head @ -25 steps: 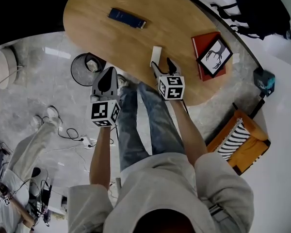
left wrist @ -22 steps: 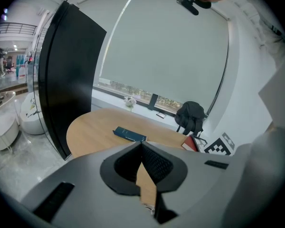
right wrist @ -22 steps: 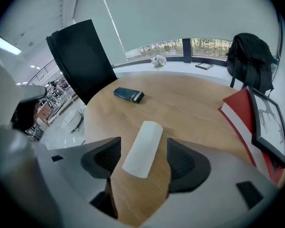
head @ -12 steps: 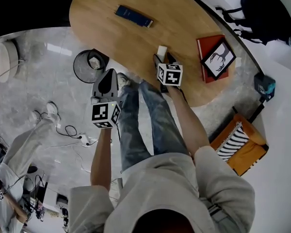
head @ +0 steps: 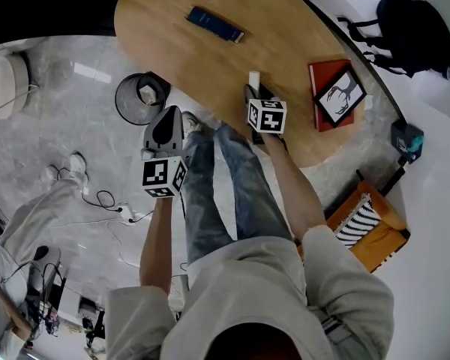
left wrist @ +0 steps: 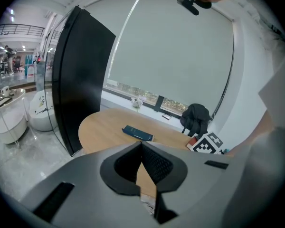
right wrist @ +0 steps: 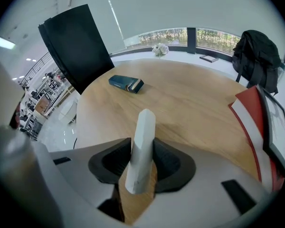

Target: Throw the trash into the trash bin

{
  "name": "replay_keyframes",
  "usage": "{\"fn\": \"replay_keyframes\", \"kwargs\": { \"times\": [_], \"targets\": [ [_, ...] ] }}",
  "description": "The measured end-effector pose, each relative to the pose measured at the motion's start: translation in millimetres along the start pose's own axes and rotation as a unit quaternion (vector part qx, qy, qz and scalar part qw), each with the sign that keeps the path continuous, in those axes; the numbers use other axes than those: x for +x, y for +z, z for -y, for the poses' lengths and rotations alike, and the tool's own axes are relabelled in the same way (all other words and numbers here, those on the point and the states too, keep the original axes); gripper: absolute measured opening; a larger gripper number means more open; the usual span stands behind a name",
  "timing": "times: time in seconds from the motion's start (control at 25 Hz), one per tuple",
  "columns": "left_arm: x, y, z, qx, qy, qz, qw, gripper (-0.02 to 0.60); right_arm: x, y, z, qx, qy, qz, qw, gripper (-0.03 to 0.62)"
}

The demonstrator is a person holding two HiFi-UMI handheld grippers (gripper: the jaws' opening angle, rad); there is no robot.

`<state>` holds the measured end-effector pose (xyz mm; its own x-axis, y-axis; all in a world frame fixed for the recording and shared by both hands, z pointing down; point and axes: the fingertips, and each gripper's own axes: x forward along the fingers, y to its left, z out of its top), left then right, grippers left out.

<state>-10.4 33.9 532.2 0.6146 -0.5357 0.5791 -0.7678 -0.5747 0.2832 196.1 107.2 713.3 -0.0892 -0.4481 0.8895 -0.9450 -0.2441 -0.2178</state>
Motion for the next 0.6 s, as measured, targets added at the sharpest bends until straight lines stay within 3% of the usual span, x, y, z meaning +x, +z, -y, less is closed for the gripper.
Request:
{"fn": "replay_keyframes", "kwargs": {
  "times": [0.24, 0.6],
  "targets": [
    [-7, 1, -5, -0.01, 0.013, 0.009, 0.9998, 0.018, -33, 17, -24, -0.047, 0.035, 0.057, 0.997, 0.161],
    [-27, 5, -38, -0.038, 0.057, 0.037, 0.997, 0.018, -96, 64, -87, -0.11, 0.109, 0.151, 0.976, 0.161]
  ]
}}
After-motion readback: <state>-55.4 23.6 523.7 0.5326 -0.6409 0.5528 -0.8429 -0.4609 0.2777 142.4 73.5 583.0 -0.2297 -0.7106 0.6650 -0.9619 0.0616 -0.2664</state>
